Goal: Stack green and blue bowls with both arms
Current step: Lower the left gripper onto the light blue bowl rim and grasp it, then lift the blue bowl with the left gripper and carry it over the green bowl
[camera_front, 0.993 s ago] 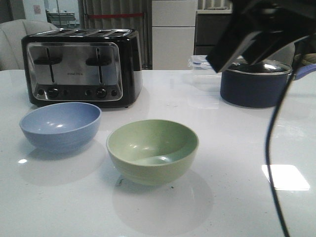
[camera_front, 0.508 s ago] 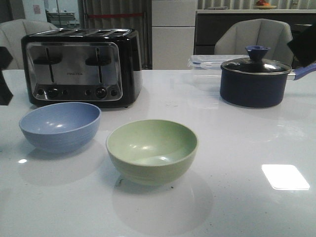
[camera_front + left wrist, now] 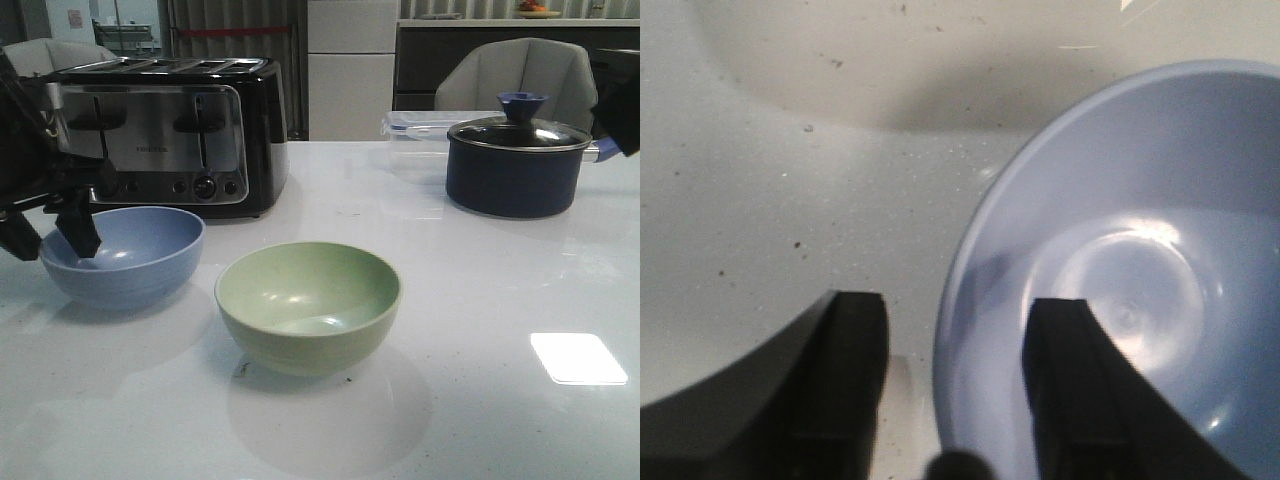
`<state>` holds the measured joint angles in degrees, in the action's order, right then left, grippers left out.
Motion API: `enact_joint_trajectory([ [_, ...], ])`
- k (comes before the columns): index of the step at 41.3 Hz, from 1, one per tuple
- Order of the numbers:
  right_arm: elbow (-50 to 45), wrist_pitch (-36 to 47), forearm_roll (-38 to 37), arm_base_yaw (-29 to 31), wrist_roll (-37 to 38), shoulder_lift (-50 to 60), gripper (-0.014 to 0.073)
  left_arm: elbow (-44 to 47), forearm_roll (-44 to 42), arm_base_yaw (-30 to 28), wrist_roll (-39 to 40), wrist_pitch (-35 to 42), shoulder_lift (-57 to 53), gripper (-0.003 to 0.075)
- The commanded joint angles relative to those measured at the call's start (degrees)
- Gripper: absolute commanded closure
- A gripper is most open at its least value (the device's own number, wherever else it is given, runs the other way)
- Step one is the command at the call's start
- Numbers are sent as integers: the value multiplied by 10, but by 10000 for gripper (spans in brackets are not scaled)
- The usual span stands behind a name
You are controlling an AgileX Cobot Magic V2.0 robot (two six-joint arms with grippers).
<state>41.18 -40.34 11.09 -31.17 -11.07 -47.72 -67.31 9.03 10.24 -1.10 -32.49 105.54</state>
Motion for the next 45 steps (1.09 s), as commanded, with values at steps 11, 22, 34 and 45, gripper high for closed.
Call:
enact_joint_trajectory([
  [11,16,32,4,0,-7,3,97,-20,8,6,0,15,-48,623],
  [22,16,32,4,0,-7,3,97,-20,22,43,-32,-28,-144,623],
  [34,16,32,4,0,-7,3,97,-47,26,153,-32,-82,-174,623],
  [45,16,32,4,0,-7,3,97,-75,27,224,-32,-66,-138,623],
])
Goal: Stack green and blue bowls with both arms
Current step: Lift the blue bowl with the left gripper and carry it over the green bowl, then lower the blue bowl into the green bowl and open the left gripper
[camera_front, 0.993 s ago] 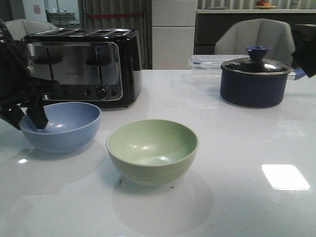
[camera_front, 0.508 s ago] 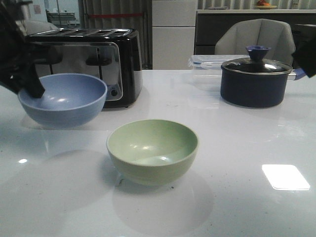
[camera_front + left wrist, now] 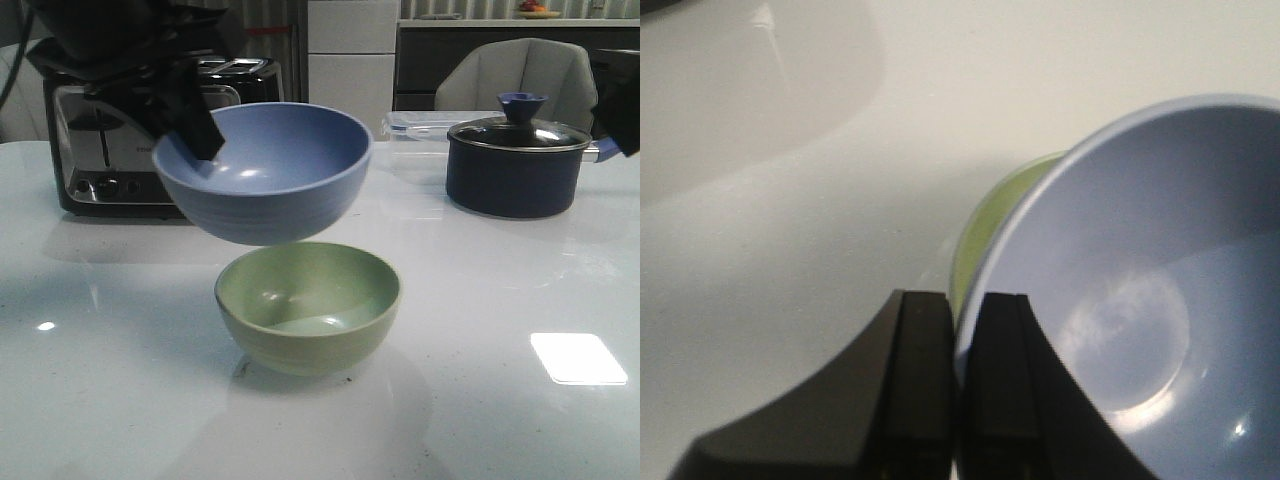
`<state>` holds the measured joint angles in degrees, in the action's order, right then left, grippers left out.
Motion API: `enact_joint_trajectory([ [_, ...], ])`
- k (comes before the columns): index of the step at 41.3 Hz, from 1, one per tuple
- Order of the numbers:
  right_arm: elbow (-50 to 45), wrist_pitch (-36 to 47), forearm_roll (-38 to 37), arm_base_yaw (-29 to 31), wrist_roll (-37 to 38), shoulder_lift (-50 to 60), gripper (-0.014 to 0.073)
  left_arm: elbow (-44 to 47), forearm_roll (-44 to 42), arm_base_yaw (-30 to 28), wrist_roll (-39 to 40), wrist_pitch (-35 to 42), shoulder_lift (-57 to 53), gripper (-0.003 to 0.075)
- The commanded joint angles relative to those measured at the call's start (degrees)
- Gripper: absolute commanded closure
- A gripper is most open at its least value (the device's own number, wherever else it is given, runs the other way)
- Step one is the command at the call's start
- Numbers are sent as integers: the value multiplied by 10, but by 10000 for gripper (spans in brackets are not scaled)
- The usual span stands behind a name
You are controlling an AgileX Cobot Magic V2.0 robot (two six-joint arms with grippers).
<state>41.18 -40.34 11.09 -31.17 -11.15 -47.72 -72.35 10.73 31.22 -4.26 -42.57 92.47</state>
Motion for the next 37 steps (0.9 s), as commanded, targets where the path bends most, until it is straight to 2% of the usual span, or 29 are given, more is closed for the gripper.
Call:
enact_joint_trajectory([
  [1,16,32,4,0,-6,3,97,-26,10,16,-1,35,-2,623],
  [20,16,32,4,0,-6,3,97,-29,32,16,-1,74,93,605],
  [23,16,32,4,0,-6,3,97,-29,32,16,-1,74,97,538],
  [28,16,32,4,0,-6,3,97,-31,33,16,-1,69,92,315],
  [31,16,32,4,0,-6,3,97,-32,28,16,-1,65,80,238],
  [37,16,32,4,0,-6,3,97,-30,-12,16,-2,47,29,239],
])
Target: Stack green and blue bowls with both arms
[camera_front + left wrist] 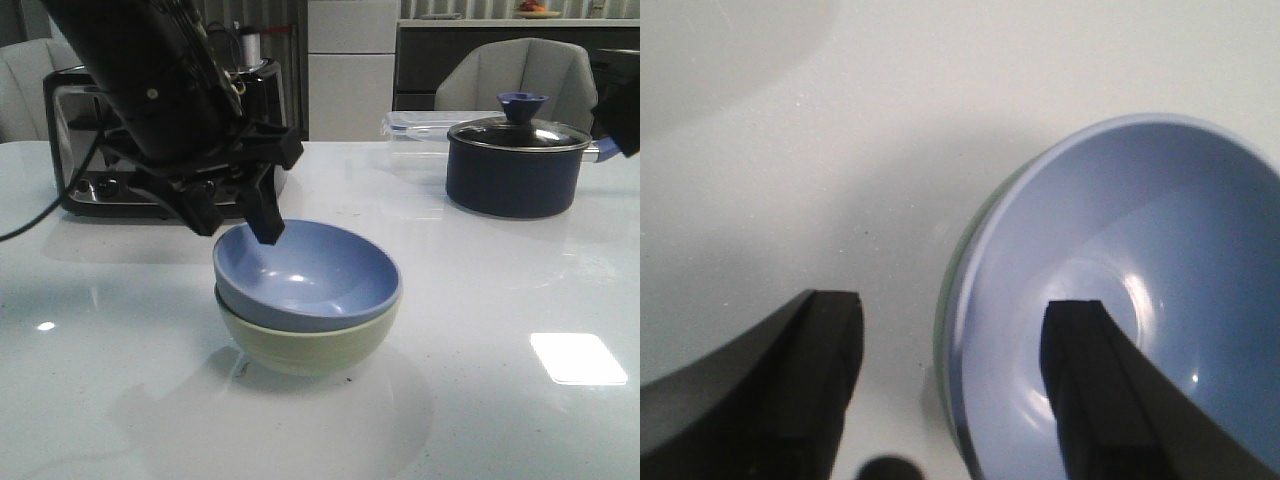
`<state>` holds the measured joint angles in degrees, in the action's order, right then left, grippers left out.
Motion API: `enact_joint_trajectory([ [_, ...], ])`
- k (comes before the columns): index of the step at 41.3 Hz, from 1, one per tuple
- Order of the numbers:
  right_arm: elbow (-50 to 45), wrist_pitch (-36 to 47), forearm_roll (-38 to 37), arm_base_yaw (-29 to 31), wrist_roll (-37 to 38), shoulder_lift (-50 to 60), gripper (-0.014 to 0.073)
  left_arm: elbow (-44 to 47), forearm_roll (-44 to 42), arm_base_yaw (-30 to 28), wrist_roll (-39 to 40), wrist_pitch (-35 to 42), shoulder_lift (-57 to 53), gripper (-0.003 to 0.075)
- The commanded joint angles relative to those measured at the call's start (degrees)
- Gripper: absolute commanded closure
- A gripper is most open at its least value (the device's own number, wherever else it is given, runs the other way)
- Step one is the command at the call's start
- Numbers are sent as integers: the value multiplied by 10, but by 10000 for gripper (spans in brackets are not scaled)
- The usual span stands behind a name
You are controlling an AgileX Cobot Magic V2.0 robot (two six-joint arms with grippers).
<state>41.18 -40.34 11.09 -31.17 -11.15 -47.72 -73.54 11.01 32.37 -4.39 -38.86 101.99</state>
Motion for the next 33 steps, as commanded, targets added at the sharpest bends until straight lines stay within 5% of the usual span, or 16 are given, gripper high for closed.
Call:
enact_joint_trajectory([
  [1,16,32,4,0,-6,3,97,-16,-18,4,-1,7,-79,245],
  [15,16,32,4,0,-6,3,97,96,-48,4,-12,4,-297,317],
  [33,16,33,4,0,-6,3,97,284,-105,4,-12,2,-581,318],
])
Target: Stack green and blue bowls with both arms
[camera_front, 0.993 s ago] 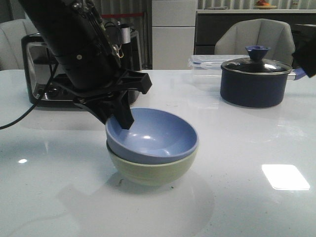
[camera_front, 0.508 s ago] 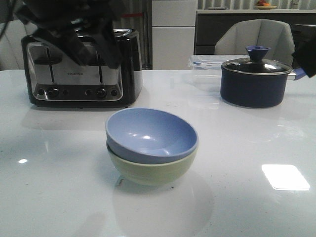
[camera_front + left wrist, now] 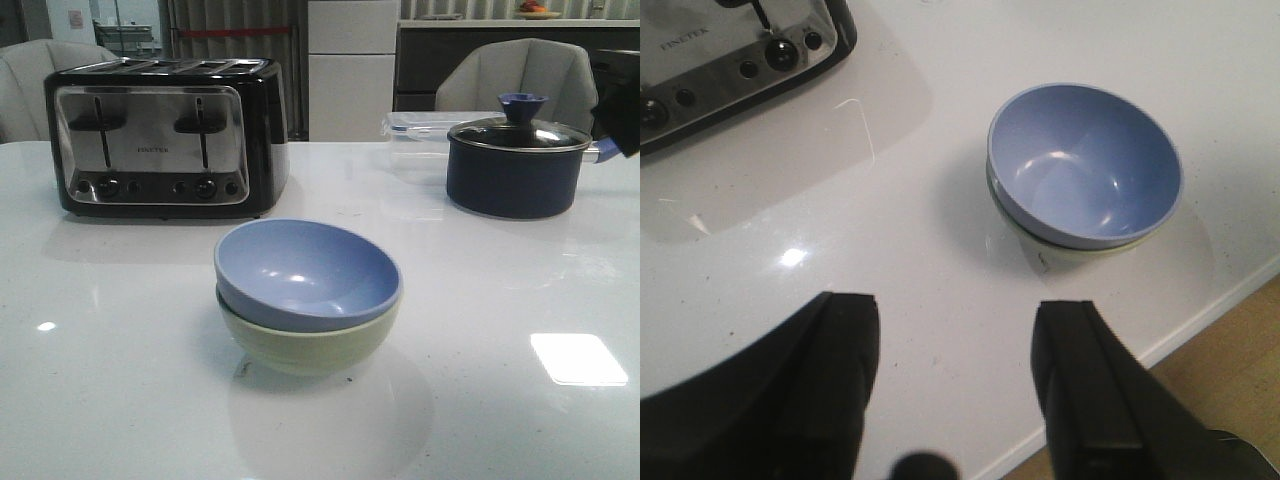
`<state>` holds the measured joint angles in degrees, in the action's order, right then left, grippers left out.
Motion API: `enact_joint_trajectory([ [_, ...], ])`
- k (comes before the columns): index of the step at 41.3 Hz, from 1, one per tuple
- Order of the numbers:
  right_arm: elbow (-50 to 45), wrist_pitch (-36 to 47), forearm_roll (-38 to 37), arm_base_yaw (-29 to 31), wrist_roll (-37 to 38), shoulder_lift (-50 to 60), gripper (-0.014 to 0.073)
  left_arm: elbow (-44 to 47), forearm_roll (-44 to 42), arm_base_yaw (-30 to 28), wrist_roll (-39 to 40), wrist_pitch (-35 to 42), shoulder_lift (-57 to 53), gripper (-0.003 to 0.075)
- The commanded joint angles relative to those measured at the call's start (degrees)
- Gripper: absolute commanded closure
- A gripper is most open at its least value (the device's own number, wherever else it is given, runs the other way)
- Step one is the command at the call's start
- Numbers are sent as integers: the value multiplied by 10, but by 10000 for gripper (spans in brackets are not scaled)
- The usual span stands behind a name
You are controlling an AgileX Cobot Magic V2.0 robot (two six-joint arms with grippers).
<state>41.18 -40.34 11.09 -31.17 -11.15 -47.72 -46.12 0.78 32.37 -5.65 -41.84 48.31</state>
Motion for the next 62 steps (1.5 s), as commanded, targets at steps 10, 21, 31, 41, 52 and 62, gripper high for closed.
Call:
enact_joint_trajectory([
  [10,16,32,-8,0,-6,3,98,72,-8,4,0,32,-136,318],
  [21,16,32,-26,0,-6,3,363,95,-26,4,0,32,-149,460],
  [31,16,32,-26,0,-6,3,536,95,-30,4,0,32,-149,625],
  [41,16,32,-26,0,-6,3,537,95,-30,4,0,32,-149,627],
  [52,16,32,-26,0,-6,3,537,97,-30,4,0,33,-153,627],
  [62,16,32,-26,0,-6,3,537,168,-37,-78,0,126,-247,627],
])
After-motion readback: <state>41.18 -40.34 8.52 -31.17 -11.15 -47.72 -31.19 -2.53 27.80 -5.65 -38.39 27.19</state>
